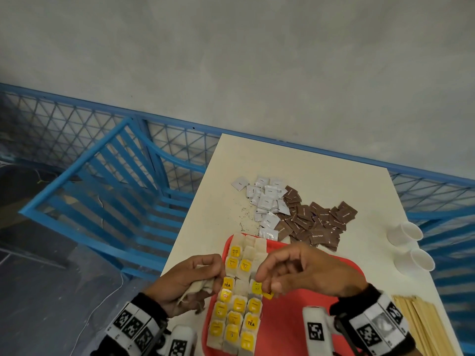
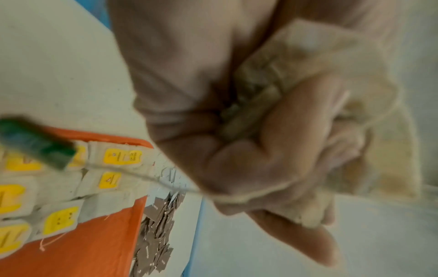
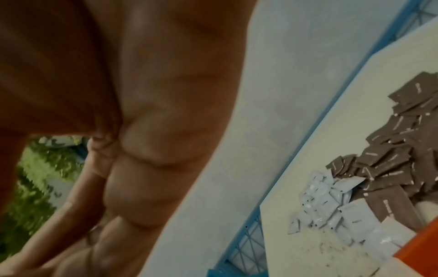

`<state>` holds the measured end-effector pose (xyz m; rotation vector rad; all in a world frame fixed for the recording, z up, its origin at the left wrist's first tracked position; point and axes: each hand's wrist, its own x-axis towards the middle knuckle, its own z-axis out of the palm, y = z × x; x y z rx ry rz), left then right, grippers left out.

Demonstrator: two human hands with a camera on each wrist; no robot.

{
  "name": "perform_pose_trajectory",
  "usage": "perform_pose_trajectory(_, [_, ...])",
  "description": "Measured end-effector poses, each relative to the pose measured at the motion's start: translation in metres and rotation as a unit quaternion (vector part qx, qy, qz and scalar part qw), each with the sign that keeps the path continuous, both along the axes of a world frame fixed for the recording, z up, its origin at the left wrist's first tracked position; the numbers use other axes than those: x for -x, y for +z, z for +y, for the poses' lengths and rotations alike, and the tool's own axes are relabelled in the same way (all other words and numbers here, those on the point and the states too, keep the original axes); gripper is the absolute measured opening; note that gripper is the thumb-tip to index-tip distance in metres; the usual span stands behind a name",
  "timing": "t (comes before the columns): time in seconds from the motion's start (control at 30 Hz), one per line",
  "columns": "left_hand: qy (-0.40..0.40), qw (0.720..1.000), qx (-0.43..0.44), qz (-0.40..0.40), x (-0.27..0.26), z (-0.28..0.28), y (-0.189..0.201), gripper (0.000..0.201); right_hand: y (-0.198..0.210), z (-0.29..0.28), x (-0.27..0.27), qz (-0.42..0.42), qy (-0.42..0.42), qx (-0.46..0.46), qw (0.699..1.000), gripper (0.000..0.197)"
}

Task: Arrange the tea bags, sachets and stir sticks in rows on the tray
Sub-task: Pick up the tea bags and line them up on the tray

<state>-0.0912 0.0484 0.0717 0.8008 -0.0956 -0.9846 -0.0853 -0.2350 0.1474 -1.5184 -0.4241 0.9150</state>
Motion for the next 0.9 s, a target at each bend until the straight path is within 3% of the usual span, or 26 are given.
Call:
perform_pose_trajectory(0.1, [-0.005, 1.0, 0.014, 0.016, -0.001, -0.006, -0.003, 0.029, 0.012, -0.007, 0.001, -0.002, -0.004, -0.028, 1.0, 0.029])
perform_pose_trajectory(0.23, [-0.098, 0.985, -0.084, -0.112, 0.002, -0.018, 0.003, 0.041, 0.025, -0.015, 0.004, -0.005, -0.047, -0.087, 0.995, 0.038])
perform_pose_trajectory(0.3, [-0.109, 0.983, -0.082, -0.121, 0.003, -0.022, 0.003, 0.041, 0.028, -0.013, 0.005, -0.021, -0.093, -0.079, 0.992, 0.031])
perform_pose_trajectory(0.4, [-0.096, 0.993, -0.027, -0.064, 0.006, -0.031, -0.003, 0.037, 0.033, -0.006, 0.006, -0.086, -0.16, -0.056, 0.982, 0.015])
perform_pose_trajectory(0.53, [-0.051, 0.997, 0.003, 0.059, 0.008, -0.055, -0.015, 0.033, 0.043, -0.004, 0.011, -0.088, -0.201, -0.13, 0.967, 0.029])
perform_pose_trajectory(0.63, [-0.014, 0.993, 0.013, 0.117, 0.005, -0.077, -0.012, 0.027, 0.047, -0.011, 0.014, -0.06, -0.208, -0.21, 0.953, 0.024])
perform_pose_trajectory(0.7, [0.0, 0.991, 0.003, 0.137, 0.002, -0.091, -0.006, 0.017, 0.051, -0.019, 0.015, -0.049, -0.222, -0.236, 0.945, 0.021])
perform_pose_trajectory(0.9, [0.043, 0.992, -0.024, 0.117, -0.012, -0.118, 0.007, 0.044, 0.063, -0.043, 0.021, -0.068, -0.259, -0.231, 0.935, 0.022])
